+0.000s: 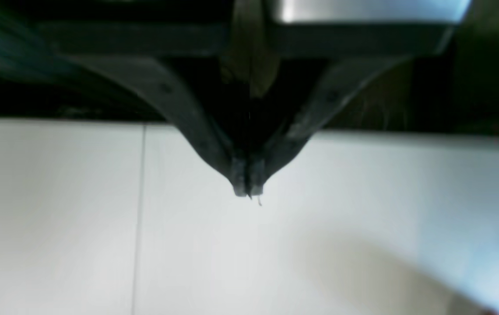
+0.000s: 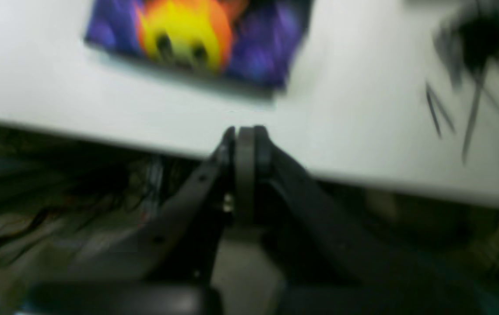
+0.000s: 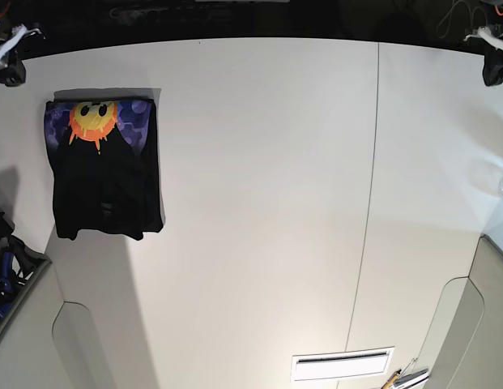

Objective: Fold the T-shirt properly

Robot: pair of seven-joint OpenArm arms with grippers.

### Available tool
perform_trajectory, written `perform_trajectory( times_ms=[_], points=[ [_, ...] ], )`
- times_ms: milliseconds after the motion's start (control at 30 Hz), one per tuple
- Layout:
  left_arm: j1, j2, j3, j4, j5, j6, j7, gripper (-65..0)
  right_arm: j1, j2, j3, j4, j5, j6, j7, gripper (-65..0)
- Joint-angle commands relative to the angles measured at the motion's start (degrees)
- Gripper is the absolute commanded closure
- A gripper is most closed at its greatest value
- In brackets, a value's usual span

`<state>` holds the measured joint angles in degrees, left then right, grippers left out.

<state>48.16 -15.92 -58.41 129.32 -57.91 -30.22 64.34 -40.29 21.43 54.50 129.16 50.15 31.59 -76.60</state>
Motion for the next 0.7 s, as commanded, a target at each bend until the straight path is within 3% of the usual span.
perform_trajectory(
  times_ms=[0, 100, 233, 367, 467, 533, 667],
  points=[
    [2.49, -0.59, -1.20, 1.03, -1.73, -0.07, -0.57, 0.0, -2.36, 0.74, 1.90, 0.90, 2.95, 0.13, -0.20, 0.0],
    [8.66, -0.55, -1.60, 0.98, -4.74, -0.09, 0.96, 0.0, -9.01, 0.39, 3.72, 0.79, 8.26, 0.11, -1.64, 0.0],
    [15.74, -0.07, -1.44, -1.62, -9.22, -3.52, 1.97, 0.0, -15.45, -1.77, 1.05, -0.24, 10.78, 0.13, -1.68, 0.0],
    [18.95, -0.33, 3.10, -10.34, -10.40, -4.17, 1.92, 0.0, -17.62, -2.54, -6.45, -5.38, 10.64, 0.39, -1.44, 0.0],
    [18.95, -1.84, 11.10, -21.55, -9.70, -7.26, 0.98, 0.0, -17.35, -2.27, -14.60, -14.03, 9.88, 1.79, 0.66, 0.0],
    [18.45, -3.87, 18.14, -30.64, -8.02, -9.40, -3.21, 0.0, -17.29, -1.25, -20.79, -21.70, 7.65, 1.88, 5.16, 0.0],
    [14.19, -7.39, 32.04, -49.27, -1.20, -9.78, -17.77, 0.0, -14.01, 2.45, -32.50, -39.69, 0.46, 1.86, 17.38, 0.0]
  ],
)
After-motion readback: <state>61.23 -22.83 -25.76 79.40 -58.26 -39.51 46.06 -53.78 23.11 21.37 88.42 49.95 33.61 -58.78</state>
